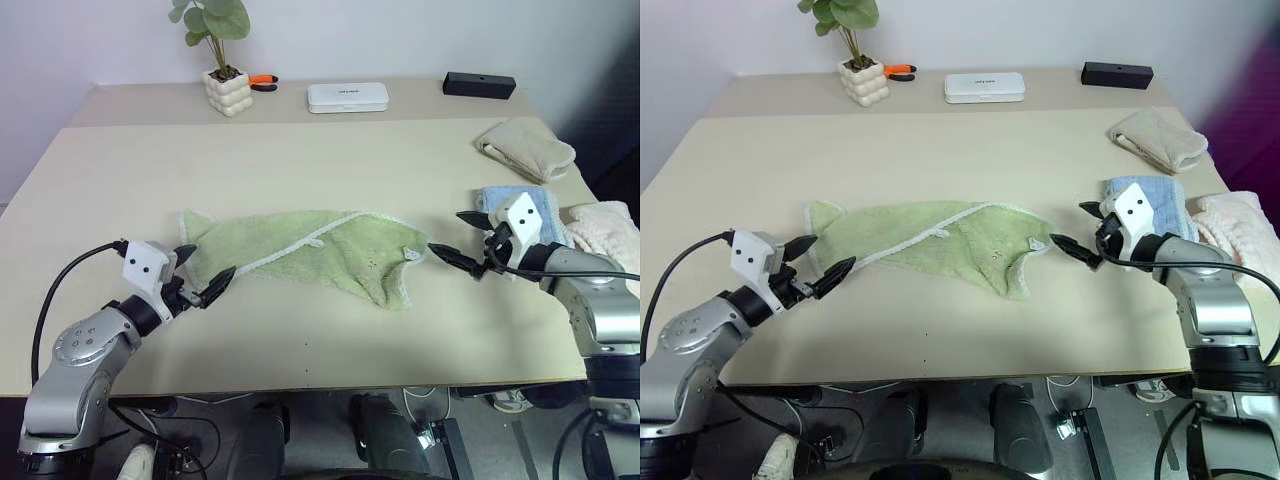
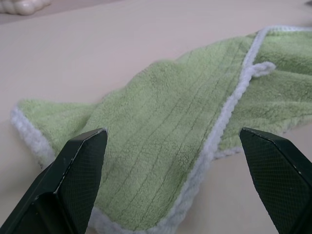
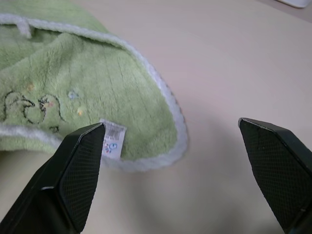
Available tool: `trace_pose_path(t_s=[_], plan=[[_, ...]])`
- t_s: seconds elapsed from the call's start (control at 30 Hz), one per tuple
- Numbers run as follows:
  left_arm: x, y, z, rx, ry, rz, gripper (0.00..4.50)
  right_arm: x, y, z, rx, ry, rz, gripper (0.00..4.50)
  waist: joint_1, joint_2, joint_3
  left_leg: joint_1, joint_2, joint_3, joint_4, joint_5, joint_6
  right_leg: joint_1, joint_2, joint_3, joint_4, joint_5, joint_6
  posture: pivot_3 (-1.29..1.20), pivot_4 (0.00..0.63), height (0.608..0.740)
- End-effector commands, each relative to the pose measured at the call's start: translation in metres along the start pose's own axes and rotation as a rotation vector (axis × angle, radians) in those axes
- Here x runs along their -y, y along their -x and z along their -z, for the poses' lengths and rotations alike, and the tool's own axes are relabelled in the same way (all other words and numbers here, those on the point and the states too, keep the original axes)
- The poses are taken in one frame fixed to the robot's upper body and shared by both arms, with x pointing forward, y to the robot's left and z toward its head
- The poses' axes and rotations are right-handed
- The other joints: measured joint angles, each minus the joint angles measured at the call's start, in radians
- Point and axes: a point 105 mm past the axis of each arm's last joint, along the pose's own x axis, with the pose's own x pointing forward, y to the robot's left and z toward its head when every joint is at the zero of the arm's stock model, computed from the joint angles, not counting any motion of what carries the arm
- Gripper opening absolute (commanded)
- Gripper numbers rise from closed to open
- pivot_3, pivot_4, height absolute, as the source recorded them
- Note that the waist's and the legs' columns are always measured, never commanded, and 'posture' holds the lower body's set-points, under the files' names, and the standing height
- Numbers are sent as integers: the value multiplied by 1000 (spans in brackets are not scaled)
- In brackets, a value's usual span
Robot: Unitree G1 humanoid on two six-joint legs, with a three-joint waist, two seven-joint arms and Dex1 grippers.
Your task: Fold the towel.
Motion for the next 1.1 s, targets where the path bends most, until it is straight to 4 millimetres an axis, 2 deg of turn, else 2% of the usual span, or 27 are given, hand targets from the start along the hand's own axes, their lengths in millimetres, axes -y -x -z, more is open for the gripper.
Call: trace_pose_path(t_s=[0.03,0.17,0.27,0.43,0.53,0.67,0.8,0.9,1.1], plan=[[0,1,-10,38,-23,-17,4414,1,-4,-13,41,36,-3,4500,0,0,0,0,0,0,0,0,0,0,0,0,0,0,0,0,150,737],[0,0,-11,46,-21,-23,4414,0,-10,-17,53,46,-7,4500,1,0,0,0,0,0,0,0,0,0,0,0,0,0,0,0,150,737],[11,-6,-15,59,-22,34,4414,-3,-12,-22,66,53,-10,4500,1,0,0,0,0,0,0,0,0,0,0,0,0,0,0,0,150,737],[53,-14,-18,31,-56,235,4414,-10,-18,-20,68,46,-15,4500,1,0,0,0,0,0,0,0,0,0,0,0,0,0,0,0,150,737],[68,-17,-10,-37,-173,298,4414,-16,-25,-20,69,9,-42,4500,-1,0,0,0,0,0,0,0,0,0,0,0,0,0,0,0,150,737],[68,-28,-2,-74,-303,272,4414,-25,-35,-26,83,17,-51,4500,-1,0,0,0,0,0,0,0,0,0,0,0,1,0,0,0,150,737],[58,-36,3,-92,-342,213,4414,-37,-38,-32,95,38,-70,4500,1,0,0,0,0,0,0,0,0,0,0,0,0,0,0,0,150,737],[38,-39,8,-131,-359,153,4414,-42,-37,-34,104,41,-61,4500,1,0,0,0,0,0,0,0,0,0,0,0,0,0,0,0,150,737],[-11,-19,27,-268,-382,83,4414,-43,-31,-31,102,41,-29,4500,-1,0,0,0,0,0,0,0,0,0,0,0,0,0,0,0,150,737]])
